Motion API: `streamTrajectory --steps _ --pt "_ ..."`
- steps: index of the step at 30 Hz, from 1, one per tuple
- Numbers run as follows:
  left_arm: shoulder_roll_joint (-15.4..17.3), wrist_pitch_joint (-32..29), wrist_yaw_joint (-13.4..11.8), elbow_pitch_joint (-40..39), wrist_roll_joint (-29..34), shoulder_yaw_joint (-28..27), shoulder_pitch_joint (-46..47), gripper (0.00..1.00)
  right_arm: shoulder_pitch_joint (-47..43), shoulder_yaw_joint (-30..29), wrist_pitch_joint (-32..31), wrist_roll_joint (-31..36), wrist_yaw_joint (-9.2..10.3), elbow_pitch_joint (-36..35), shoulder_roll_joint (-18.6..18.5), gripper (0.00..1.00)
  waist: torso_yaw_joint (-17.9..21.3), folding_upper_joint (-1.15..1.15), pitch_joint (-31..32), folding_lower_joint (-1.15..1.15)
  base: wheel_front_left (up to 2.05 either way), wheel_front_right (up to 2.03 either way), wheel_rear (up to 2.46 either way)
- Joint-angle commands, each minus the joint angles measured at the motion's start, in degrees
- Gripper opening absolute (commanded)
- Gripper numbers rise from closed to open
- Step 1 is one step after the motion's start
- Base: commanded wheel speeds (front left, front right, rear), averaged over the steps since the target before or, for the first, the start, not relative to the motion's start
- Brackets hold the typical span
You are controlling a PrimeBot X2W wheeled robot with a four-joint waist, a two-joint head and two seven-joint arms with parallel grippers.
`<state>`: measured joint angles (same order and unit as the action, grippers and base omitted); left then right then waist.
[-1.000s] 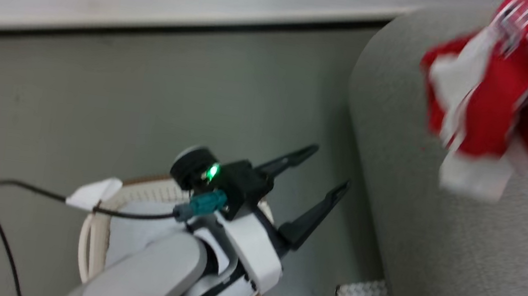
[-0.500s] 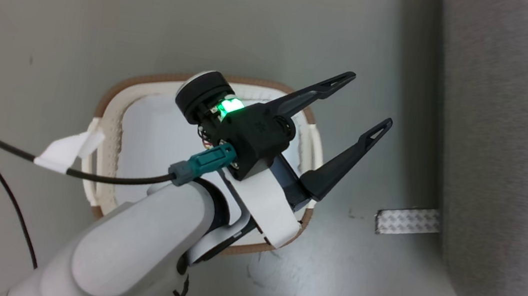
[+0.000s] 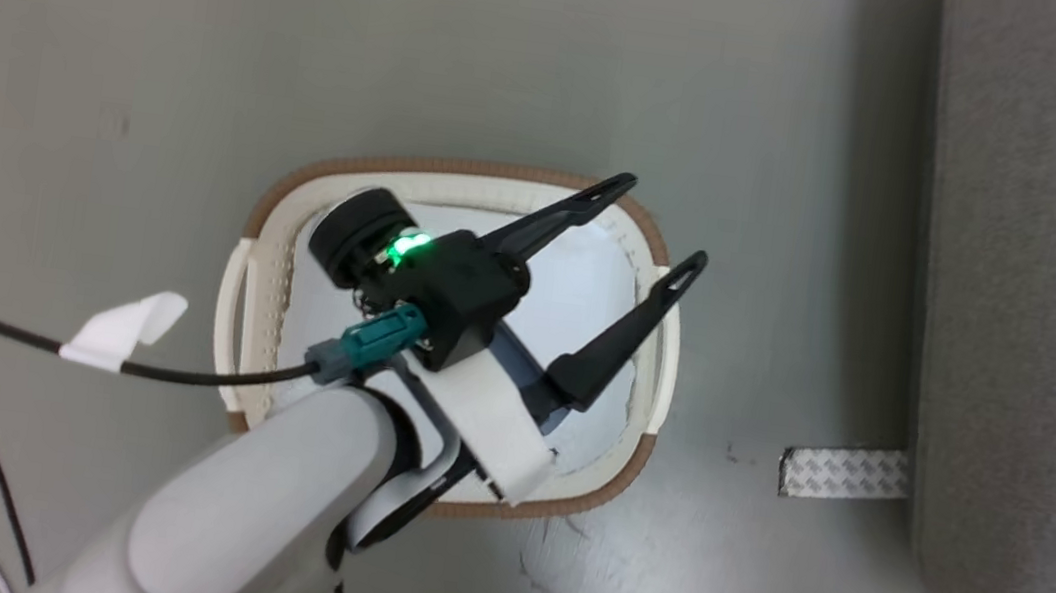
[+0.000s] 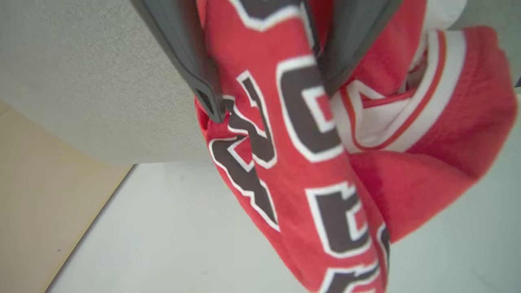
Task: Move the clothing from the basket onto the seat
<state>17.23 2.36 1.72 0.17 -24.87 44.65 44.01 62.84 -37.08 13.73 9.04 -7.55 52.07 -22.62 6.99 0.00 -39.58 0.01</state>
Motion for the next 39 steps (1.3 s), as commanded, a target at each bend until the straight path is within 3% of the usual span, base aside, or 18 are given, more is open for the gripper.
streamTrajectory --steps 1,10,18,29,34,39 --pt "0.7 0.6 -0.2 0.4 -0.2 -0.2 -1.1 1.0 -1.4 0.5 0.5 0.4 0.13 0.4 0.6 1.0 1.0 0.0 2.7 -0.01 0.0 0.0 0.0" --pt "2.1 4.6 -3.3 4.0 -3.7 -2.6 -9.1 1.0 -11.0 10.1 1.5 -1.9 0.14 -2.5 4.7 1.0 3.6 0.0 16.2 -0.01 0.0 0.0 0.0" --pt "2.2 9.3 -8.2 6.2 -6.5 -6.3 -16.1 1.0 -23.8 19.2 1.5 -5.9 0.13 -13.3 6.6 1.0 2.5 0.0 25.4 -0.01 0.0 0.0 0.0" --pt "1.9 12.8 -14.4 10.7 -5.5 -13.1 -25.4 1.0 -38.6 29.1 1.4 -9.3 0.14 -29.4 13.2 1.0 -1.5 0.0 33.2 -0.01 0.0 0.0 0.0" --pt "0.8 12.8 -15.5 10.3 -3.8 -18.7 -31.8 1.0 -45.6 31.7 1.4 -10.1 0.13 -34.0 16.1 1.0 -2.5 0.0 36.5 -0.01 0.0 0.0 0.0" --pt "-0.8 12.8 -14.1 10.3 -2.0 -24.3 -38.0 1.0 -51.9 34.5 1.4 -10.4 0.13 -36.4 18.0 1.0 -3.1 0.0 39.0 -0.01 0.0 0.0 0.0"
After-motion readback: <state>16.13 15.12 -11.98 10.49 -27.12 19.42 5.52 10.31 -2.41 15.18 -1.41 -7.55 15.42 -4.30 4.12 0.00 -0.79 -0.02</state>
